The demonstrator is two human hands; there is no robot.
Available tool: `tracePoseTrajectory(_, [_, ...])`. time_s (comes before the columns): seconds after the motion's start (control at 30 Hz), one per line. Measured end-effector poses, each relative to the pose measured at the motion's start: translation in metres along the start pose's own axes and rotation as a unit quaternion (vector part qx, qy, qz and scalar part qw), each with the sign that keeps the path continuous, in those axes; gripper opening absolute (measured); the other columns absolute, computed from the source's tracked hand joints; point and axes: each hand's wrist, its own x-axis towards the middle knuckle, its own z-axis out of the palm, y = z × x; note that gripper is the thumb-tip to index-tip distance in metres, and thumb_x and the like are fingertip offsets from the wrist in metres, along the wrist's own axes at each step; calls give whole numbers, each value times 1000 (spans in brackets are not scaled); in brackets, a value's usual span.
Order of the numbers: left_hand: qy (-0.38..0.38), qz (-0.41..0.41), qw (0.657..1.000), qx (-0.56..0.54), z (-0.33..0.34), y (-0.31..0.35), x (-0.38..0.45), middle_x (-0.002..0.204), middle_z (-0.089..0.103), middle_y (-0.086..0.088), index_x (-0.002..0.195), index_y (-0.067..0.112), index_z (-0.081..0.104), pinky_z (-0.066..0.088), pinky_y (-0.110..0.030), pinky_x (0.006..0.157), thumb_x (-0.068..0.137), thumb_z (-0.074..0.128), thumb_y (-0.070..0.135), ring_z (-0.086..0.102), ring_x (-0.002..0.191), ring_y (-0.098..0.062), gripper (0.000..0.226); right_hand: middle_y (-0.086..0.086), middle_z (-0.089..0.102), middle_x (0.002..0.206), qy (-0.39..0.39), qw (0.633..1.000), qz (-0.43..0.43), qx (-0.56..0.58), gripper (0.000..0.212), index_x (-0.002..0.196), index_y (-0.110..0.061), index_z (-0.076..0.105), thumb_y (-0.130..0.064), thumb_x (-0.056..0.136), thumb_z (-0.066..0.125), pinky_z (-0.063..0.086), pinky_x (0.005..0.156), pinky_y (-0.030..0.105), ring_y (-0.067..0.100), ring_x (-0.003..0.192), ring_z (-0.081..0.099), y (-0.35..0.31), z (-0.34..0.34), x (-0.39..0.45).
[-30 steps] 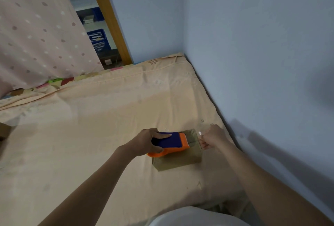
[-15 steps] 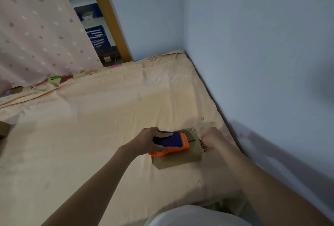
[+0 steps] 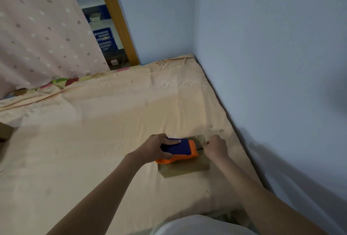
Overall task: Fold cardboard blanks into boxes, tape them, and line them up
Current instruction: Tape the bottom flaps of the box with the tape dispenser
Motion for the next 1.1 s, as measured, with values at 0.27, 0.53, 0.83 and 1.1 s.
tracePoseTrajectory(0.27, [-20,14,999,47,-15,-1,-5,113,54,6,141,48,47,44,-15,75,87,71,35,49,100,-11,60,-2,50,56,-7,1000,4,10,44,56,-13,52,-31,91,72,29,50,22,10,54,47,10,-7,5])
tracePoseTrajectory(0.53, [-19,16,999,42,-19,-6,-12,109,53,9,141,48,47,41,-10,71,85,75,33,50,95,-8,64,-5,56,57,-17,1000,0,-21,41,57,-15,58,-34,89,75,29,49,20,6,56,52,7,-10,11])
tracePoseTrajectory(0.83, [-23,-4,999,38,-30,-25,-31,110,55,10,139,49,50,42,-12,71,83,76,32,52,97,-8,64,-4,53,53,-2,1000,1,-26,50,48,-16,48,-27,86,79,30,48,18,9,57,50,7,-10,11])
tracePoseTrajectory(1.1, [-9,-34,999,26,-44,-61,-65,106,57,13,136,52,51,48,-15,72,82,76,28,54,95,-7,64,9,62,58,5,999,-10,-36,51,49,-13,46,-30,84,79,40,57,27,24,66,64,9,-5,12])
